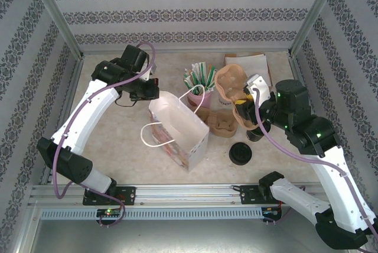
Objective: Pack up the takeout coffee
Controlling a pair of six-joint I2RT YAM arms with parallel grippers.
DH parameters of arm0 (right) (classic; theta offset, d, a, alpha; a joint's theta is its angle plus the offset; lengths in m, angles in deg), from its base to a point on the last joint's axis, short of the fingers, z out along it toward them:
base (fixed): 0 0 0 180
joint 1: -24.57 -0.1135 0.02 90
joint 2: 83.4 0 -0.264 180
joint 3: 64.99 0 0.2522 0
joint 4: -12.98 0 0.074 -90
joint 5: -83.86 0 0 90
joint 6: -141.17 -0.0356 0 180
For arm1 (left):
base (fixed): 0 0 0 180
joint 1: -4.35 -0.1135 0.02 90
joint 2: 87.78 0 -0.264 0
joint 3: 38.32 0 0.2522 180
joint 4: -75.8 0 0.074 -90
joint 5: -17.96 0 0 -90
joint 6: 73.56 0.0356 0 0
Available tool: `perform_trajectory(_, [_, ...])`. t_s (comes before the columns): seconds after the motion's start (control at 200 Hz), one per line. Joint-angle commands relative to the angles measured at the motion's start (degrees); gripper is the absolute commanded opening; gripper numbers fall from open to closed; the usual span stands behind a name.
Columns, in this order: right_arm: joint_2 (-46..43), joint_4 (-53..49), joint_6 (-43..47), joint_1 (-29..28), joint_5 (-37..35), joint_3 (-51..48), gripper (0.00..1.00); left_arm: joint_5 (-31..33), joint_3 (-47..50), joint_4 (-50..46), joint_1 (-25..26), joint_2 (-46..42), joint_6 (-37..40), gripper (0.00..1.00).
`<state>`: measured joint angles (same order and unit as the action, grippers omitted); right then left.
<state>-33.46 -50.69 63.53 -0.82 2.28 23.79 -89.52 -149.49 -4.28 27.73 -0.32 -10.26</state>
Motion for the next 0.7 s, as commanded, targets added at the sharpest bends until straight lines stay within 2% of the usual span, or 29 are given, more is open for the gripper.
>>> perform_trajectory(0.0, [-1.1, 0.5, 1.6, -0.6, 1.4, 2.5, 0.39, 1.3, 0.4, 2.6, 1.9, -2.2, -10.2, 0.00])
perform_trajectory(0.12, [-1.5, 0.7, 2.0, -0.6, 3.7, 4.1, 0.39, 2.9, 2.4, 4.4, 4.0, -3.5, -13.9, 0.00])
perform_trajectory(0.38, [-0.8, 0.5, 2.2, -2.0, 19.1, 8.0, 0.38, 2.9, 9.3, 11.0, 6.6, -7.7, -18.1, 0.00])
perform_trajectory(0.52, [0.9, 1.4, 0.3, -5.5, 21.4, 9.9, 0.37, 2.5, 13.3, 13.7, 6.8, -10.6, -18.8, 0.00])
perform_trajectory(0.585, [1.6, 2.5, -0.3, -8.4, 20.1, 9.8, 0.37, 1.3, 15.1, 15.8, 6.7, -11.7, -18.5, 0.15])
perform_trajectory(0.644, [2.5, 3.0, -0.5, -11.7, 17.6, 9.8, 0.37, -0.2, 15.8, 16.9, 6.7, -12.1, -17.7, 0.17])
perform_trajectory(0.694, [3.7, 3.0, -0.1, -14.7, 14.8, 10.0, 0.37, -1.8, 15.9, 17.6, 6.8, -12.4, -17.0, 0.23])
